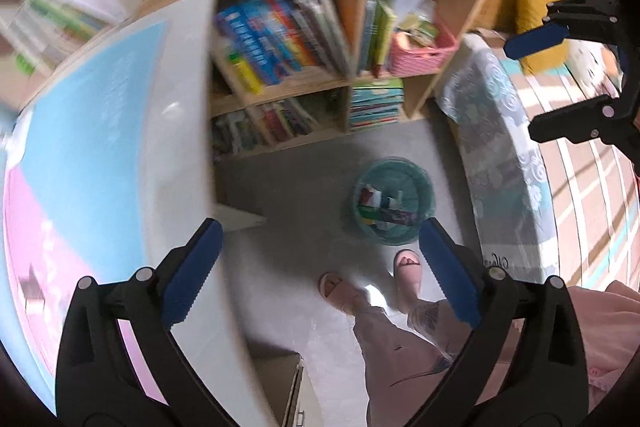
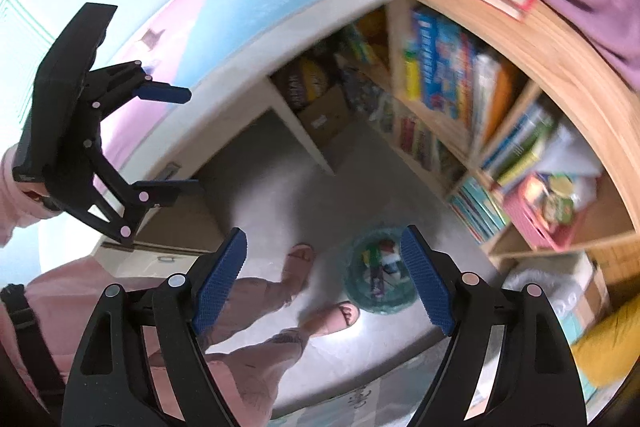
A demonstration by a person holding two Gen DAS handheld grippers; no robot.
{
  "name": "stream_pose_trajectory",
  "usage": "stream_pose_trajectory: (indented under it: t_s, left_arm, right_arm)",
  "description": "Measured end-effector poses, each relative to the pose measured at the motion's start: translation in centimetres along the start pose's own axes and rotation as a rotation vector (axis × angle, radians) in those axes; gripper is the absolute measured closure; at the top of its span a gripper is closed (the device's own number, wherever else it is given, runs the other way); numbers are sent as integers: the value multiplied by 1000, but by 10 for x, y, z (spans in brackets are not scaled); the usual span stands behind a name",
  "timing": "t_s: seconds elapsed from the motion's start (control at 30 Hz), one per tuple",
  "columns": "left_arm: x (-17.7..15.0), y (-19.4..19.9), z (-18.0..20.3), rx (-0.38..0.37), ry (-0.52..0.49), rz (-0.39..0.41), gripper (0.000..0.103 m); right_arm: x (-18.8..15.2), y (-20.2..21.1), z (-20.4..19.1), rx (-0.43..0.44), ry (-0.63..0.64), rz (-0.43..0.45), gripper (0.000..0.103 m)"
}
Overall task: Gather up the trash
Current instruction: 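Swing both tools back toward the white cube box and blue bag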
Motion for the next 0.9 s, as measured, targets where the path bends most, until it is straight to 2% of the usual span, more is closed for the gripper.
stream_pose_trajectory:
  t_s: [0.13, 0.23, 0.33, 0.57, 0.9]
  left_arm:
    - [-19, 15, -38, 42, 94, 10, 7]
    - [-36, 29, -73, 89, 204, 35, 7]
    - [-53, 41, -101, 96, 292, 50, 7]
    - [-91, 60, -155, 189, 375, 49, 7]
    - [-144, 84, -226, 226, 520, 62, 7]
  right_arm:
    - [25, -8, -24, 10, 77, -5, 23]
    - [44, -14, -44, 27, 126, -7, 21]
    - [62, -20, -66, 44, 184, -2, 20]
    - [107, -42, -123, 59, 324, -19, 14]
    - [170, -80, -201, 97, 468, -66, 10]
Point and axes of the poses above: each gripper's, at about its wrist camera, not at the fingertips, and y roughly against the way its jaws point, z to its right, x to its top, the point moved 10 cm from there along -y, roughly the way its jaws point, and after that the axes turned 6 degrees about -x, right-handed, at the moved point
